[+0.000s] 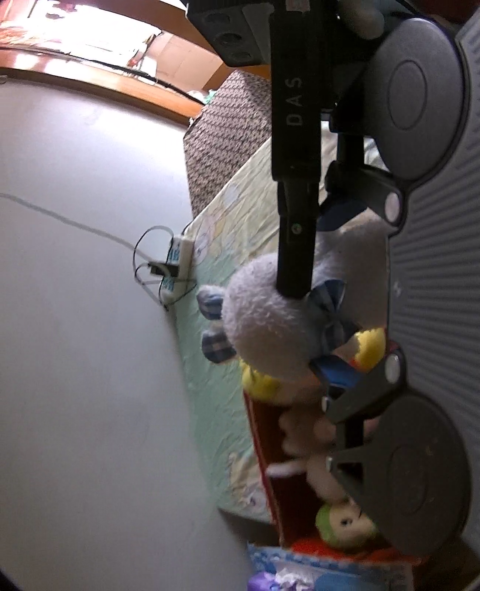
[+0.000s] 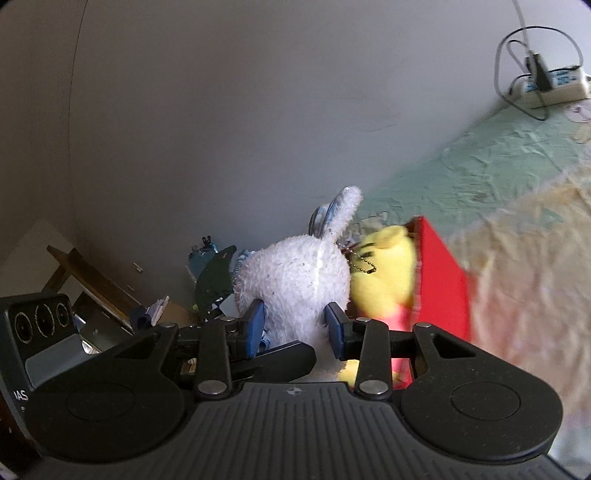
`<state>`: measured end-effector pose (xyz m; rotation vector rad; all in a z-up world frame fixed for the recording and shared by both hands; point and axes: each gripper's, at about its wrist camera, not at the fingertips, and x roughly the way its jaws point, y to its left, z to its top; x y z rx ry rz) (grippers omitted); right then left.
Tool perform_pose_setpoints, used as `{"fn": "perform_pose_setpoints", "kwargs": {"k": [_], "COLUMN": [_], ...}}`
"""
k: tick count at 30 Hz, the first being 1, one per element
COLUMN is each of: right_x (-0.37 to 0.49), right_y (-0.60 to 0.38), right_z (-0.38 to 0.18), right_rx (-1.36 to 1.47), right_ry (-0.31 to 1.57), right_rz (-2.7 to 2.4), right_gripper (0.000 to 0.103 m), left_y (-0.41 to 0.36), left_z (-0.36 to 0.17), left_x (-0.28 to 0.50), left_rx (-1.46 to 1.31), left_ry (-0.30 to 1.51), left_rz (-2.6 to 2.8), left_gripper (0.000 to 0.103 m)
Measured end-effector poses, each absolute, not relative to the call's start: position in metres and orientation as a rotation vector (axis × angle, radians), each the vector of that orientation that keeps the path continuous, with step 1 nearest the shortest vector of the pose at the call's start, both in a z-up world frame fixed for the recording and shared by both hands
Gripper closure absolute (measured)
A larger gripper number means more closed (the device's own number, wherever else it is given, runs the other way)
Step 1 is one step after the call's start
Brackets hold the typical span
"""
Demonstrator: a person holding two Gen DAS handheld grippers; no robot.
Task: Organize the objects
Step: 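Carry the white bunny with the right gripper over the red box, then lower the white bunny into the red box and open the right gripper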
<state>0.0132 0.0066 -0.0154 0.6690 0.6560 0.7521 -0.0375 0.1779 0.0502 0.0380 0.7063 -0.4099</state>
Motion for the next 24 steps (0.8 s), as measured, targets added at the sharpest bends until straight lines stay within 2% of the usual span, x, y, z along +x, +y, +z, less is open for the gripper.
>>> {"fn": "perform_pose_setpoints", "kwargs": {"k": [15, 24], "right_x": [0.057, 0.07], "right_y": [0.091, 0.112], "right_z": [-0.04, -0.057], "right_rx": [0.603, 0.529], "right_ry": [0.778, 0.863], "right_rz": [0.749, 0.683], "right_gripper": [0.064, 0.066], "left_y": [0.276, 0.291], "left_z": [0.02, -0.015], "left_x": [0.006, 0.033], "left_rx": [-0.023, -0.016], "left_ry": [0.78, 0.86], "left_rz": [-0.292, -0.275], "left_gripper": [0.031, 0.03]}}
